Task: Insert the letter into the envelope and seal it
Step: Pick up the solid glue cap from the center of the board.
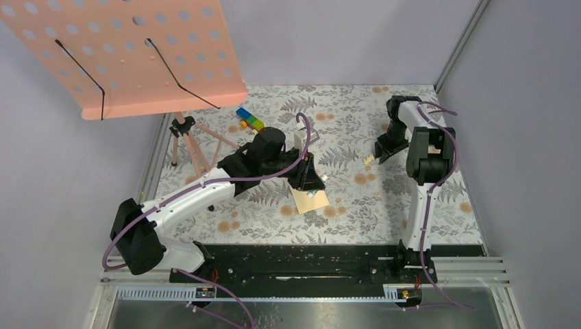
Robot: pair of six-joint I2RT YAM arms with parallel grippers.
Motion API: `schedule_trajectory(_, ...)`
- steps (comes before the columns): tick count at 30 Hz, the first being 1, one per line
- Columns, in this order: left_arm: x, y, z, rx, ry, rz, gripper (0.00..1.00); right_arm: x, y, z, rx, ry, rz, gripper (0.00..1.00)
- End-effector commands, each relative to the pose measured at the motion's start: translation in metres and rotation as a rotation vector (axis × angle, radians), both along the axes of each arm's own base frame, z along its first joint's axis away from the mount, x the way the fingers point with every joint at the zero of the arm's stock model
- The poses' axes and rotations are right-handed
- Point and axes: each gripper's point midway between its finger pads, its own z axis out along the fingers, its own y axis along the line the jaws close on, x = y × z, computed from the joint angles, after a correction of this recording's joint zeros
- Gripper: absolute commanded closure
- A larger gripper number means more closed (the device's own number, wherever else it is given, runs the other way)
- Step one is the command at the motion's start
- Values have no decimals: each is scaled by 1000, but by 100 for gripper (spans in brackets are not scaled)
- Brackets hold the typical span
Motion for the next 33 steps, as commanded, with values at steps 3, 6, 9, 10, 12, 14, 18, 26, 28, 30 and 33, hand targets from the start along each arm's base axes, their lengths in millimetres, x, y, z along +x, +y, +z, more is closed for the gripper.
schedule_trajectory(3,1,-2,31,-69,-71,-29,100,0,5,25,14,-96,40,73)
schedule_trajectory(6,1,-2,31,-68,-72,-29,100,0,-1,39,-14,-131,91,77)
schedule_trajectory(9,-1,-1,31,-63,-76,-37,100,3,-7,59,-42,-195,167,79)
schedule_trajectory(10,-3,0,31,-62,-77,-50,100,2,-8,68,-47,-220,194,79)
schedule_trajectory(12,-9,2,35,-76,-91,-81,100,6,-6,84,-37,-306,249,79)
schedule_trajectory(14,-15,4,41,-100,-122,-115,100,7,2,110,-9,-426,312,80)
schedule_trajectory(18,-19,8,46,-97,-168,-148,100,-3,28,152,101,-640,407,82)
schedule_trajectory(26,-20,11,62,-105,-152,-172,100,-62,106,221,547,-927,579,82)
schedule_trajectory(28,-20,12,67,-116,-152,-171,100,-77,118,236,642,-967,611,82)
schedule_trajectory(30,-21,13,70,-126,-147,-175,100,-91,129,255,722,-1039,644,82)
schedule_trajectory(33,-22,13,69,-130,-133,-184,100,-107,143,282,858,-1150,668,82)
